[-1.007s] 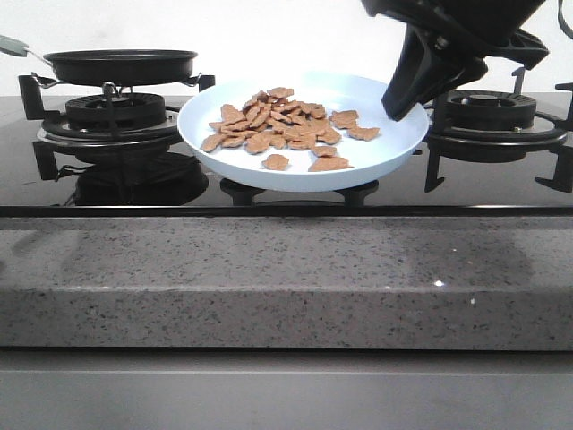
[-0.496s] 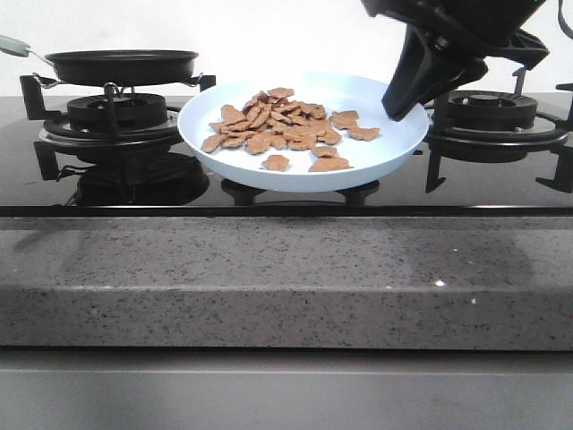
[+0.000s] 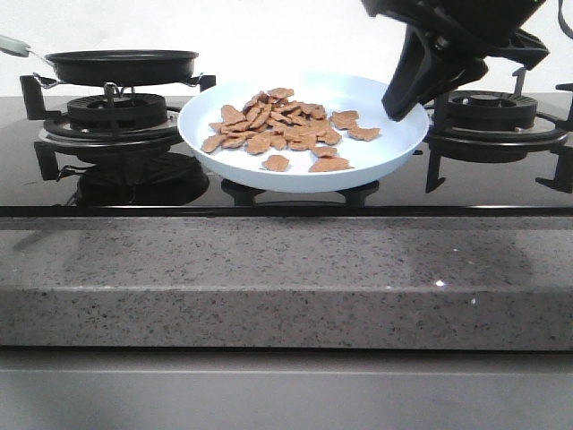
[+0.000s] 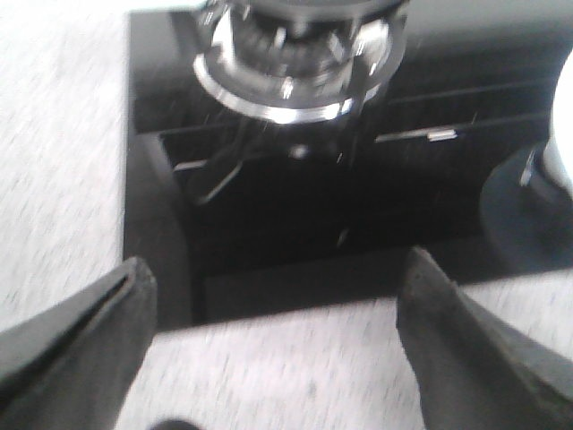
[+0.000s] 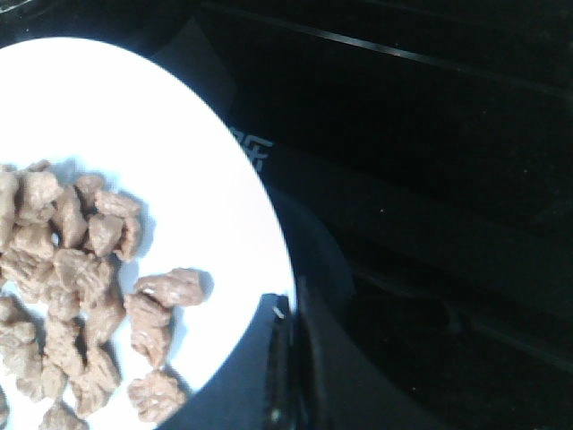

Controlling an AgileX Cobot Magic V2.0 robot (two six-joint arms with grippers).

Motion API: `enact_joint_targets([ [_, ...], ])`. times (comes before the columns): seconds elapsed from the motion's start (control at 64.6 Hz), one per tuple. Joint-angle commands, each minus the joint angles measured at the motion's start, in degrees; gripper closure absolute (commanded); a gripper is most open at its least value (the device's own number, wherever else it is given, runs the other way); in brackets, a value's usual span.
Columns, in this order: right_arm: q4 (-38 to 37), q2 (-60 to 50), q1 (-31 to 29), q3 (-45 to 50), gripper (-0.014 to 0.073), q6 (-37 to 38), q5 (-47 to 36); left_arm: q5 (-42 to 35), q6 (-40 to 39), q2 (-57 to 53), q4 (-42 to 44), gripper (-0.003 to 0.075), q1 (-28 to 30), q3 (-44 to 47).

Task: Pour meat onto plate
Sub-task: 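Release the pan handle and withdraw the left gripper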

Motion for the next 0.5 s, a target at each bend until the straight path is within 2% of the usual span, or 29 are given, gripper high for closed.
enact_joint_targets([
  [0.0,0.9,-1.9,0.0,-1.6,0.0707,-0.5,-2.0,-3.6,-0.8,-2.8,0.8,0.0174,-0.4,0.4],
  [0.48,1.2,-1.7,0.0,-1.6,0.0707,-0.5,-0.8,-2.6,-0.8,-4.0,0.8,0.0174,-0.4,1.1],
])
